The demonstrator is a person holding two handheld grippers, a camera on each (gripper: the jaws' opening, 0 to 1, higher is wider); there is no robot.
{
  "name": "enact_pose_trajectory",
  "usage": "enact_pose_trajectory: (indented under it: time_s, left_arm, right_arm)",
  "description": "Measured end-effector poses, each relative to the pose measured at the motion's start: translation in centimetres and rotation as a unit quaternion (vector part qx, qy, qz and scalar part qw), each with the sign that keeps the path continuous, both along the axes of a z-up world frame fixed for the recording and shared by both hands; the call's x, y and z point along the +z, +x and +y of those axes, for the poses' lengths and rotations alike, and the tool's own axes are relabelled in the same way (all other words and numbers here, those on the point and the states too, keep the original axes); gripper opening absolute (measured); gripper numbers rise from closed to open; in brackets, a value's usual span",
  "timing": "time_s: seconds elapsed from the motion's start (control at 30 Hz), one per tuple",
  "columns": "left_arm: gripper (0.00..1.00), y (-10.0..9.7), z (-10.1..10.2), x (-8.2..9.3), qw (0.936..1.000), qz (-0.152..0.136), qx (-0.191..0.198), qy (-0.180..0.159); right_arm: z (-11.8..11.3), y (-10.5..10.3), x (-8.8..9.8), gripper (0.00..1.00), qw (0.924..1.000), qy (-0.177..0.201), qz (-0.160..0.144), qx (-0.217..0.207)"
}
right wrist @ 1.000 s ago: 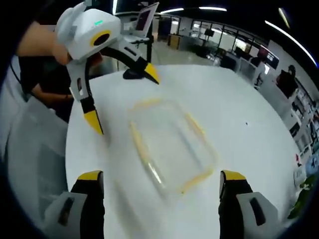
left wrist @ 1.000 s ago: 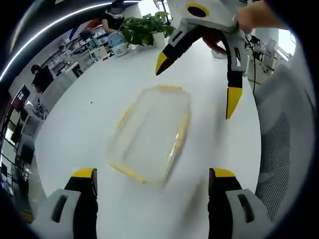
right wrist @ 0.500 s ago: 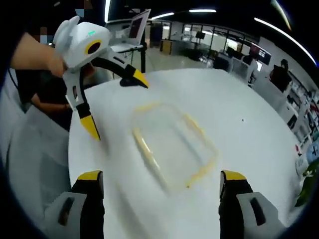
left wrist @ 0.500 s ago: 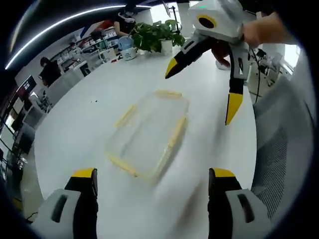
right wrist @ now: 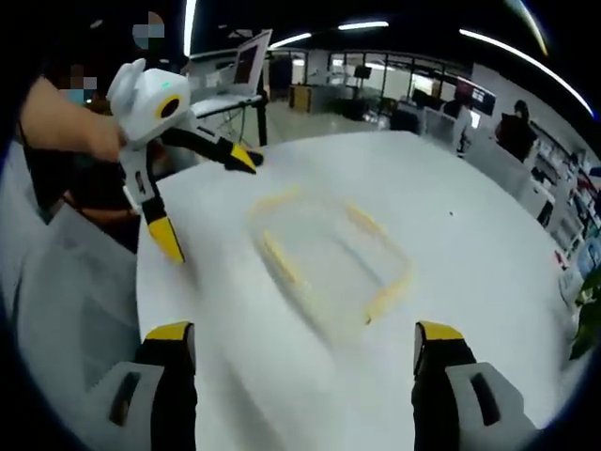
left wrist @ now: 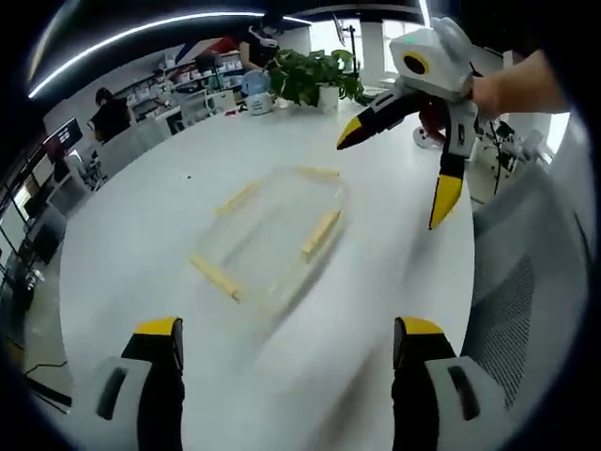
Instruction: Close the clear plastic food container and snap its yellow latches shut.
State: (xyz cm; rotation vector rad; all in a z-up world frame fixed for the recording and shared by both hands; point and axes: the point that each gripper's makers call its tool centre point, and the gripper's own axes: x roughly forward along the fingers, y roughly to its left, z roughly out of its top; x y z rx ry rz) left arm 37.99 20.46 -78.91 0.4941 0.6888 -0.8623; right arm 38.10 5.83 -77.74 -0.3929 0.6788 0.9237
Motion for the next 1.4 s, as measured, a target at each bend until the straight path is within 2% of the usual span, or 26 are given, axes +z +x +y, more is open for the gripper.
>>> enact_pose_trajectory:
  time_s: [0.37, 0.83, 0.93, 1.07, 1.4]
  left_arm:
    - [0.94, -1.2, -0.1, -0.3, 0.9999, -0.001, 0.008, -0.015]
    - [0.94, -2.1, 0.2, 0.4, 0.9969, -0.020, 0.041, -0.064]
    - [0.94, -2.3, 0.3, 0.5, 0.9965, -0.028, 0.042, -0.066]
    - [0.94, -2.5, 0.4, 1.0, 0.9953, -0.041, 0.046, -0.075]
    - [0.94, -3.2, 0.2, 1.1, 0.9934, -0.046, 0.055, -0.090]
  right_arm:
    - [0.1, -1.0, 0.2, 0.97, 0.9995, 0.025, -0.014, -0.012]
    - [-0.9, -2.1, 0.6, 0.96, 0.9977, 0.051, -0.031, -0.032]
    - [-1.1, -2.4, 0.7, 0.95, 0.9971, 0.054, -0.042, -0.034]
    - [-1.4, -3.0, 0.3, 0.95, 0.9968, 0.058, -0.038, -0.040]
    - [-2.4, -3.8, 0.5, 0.96, 0.9950, 0.068, -0.045, -0.057]
